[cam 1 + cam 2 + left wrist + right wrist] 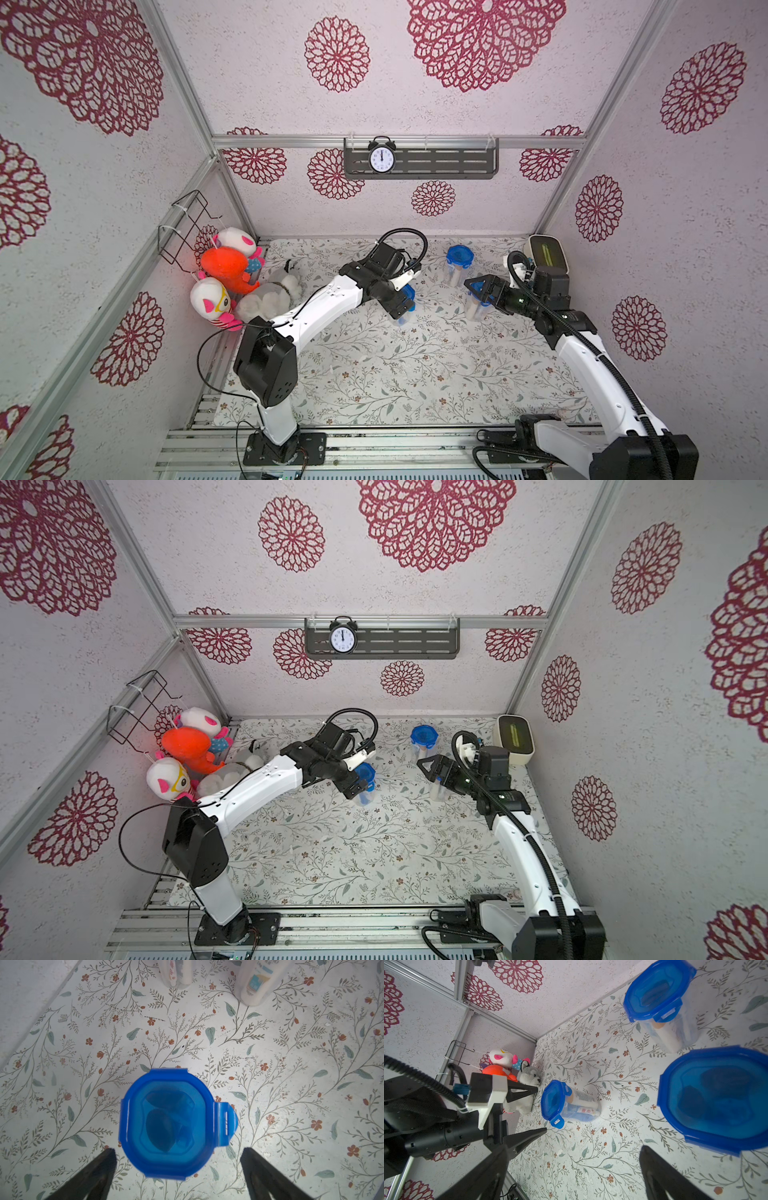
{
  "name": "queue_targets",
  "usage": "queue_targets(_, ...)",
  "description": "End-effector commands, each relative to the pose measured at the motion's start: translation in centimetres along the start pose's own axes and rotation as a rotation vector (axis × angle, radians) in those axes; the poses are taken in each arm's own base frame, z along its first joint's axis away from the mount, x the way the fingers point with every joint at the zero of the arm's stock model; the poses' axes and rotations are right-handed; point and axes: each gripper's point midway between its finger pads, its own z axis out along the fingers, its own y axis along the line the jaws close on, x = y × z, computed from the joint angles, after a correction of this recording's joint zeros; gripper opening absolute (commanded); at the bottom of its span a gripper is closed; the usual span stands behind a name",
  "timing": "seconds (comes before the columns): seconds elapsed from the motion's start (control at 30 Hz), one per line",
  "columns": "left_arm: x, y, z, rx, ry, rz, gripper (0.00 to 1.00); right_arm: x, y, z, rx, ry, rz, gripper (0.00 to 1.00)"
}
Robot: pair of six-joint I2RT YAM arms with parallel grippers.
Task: Pack away toiletry kits
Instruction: Close the fastener on the container.
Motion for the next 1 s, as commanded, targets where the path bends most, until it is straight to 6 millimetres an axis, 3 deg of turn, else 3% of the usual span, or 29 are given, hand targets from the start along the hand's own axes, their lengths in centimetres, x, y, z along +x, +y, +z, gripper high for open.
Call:
queue_targets(0.0, -1.2, 0.4, 0.9, 0.012, -0.019, 0.058, 0.98, -0.8, 1.2, -0.6, -0.029, -0.026, -0.035, 0.99)
queue_targets(0.43, 1.7, -0.3, 3.4, 0.112, 0.074, 0.018, 1.0, -1.3, 1.3, -0.4, -0.032, -0.024, -0.041, 0.99)
queue_targets(0.57, 1.5, -0.3, 2.9, 0.154, 0.062, -0.029, 0.87, -1.4, 1.2, -0.2, -0.033, -0.021, -0.037, 0.99)
queue_targets(0.67, 0.9, -0.3, 2.2, 0.158, 0.042, -0.031, 0.85, -1.4, 1.2, -0.2, -0.032, -0.02, -0.038, 0.99)
queue_targets(0.8, -0.3, 0.0, 1.2, 0.128, -0.013, -0.033, 0.98, -1.6, 1.1, -0.3, -0.022, -0.034, -0.055, 0.99)
queue_targets(0.97, -4.4, 0.8, -2.2, 0.089, -0.202, -0.027, 0.98, -3.4, 1.2, -1.7, 0.035, -0.163, -0.193, 0.99)
